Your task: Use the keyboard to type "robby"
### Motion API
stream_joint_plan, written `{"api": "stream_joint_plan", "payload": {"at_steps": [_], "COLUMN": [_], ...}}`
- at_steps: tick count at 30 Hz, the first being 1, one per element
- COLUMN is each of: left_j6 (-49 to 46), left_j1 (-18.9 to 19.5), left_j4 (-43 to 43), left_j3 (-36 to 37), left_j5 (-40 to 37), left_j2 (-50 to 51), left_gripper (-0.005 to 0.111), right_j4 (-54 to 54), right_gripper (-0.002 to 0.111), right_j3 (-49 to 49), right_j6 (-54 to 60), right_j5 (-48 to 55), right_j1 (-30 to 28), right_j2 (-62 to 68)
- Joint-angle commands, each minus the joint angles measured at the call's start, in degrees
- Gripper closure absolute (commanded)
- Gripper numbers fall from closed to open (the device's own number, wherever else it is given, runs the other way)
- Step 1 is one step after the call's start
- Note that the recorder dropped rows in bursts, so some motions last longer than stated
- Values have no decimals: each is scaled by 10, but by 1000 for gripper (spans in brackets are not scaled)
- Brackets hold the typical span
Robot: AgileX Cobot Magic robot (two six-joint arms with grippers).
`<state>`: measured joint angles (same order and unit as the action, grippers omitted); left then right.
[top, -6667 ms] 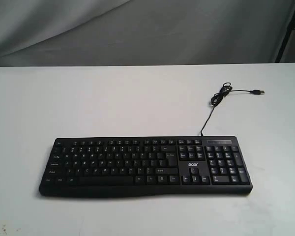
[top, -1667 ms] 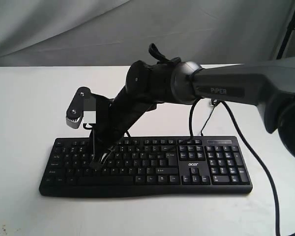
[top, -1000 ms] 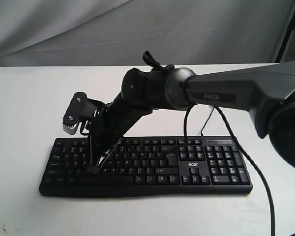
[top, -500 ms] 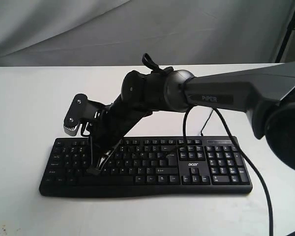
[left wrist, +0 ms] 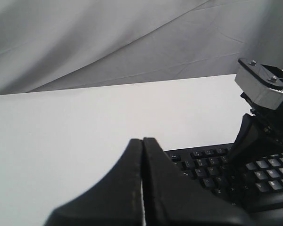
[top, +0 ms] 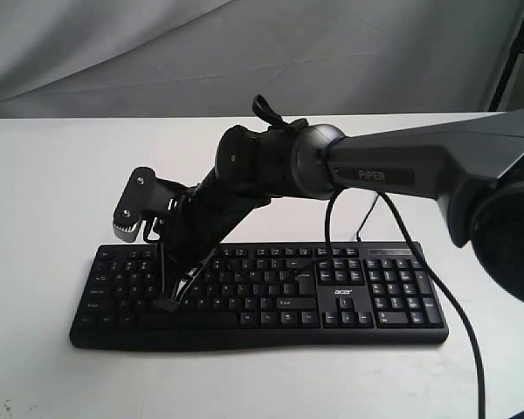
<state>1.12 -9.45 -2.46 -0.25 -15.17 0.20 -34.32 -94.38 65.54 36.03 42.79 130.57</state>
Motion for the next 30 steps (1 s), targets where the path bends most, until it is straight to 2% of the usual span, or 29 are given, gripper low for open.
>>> {"api": "stream_joint_plan", "payload": {"at_steps": [1, 30], "left_j6": [2, 2], "left_j1": [-4, -4], "left_j4": [-3, -3], "left_j3": [2, 2], "left_j5": [3, 3], "left_j2": [-2, -2], "left_gripper": [107, 107], "right_j4": [-3, -18], "right_gripper": [108, 108], "right_j3": [-3, -3], "right_j6": [3, 21], "right_j5": [5, 0], "right_j1": [1, 1], "right_j2": [-2, 15]}}
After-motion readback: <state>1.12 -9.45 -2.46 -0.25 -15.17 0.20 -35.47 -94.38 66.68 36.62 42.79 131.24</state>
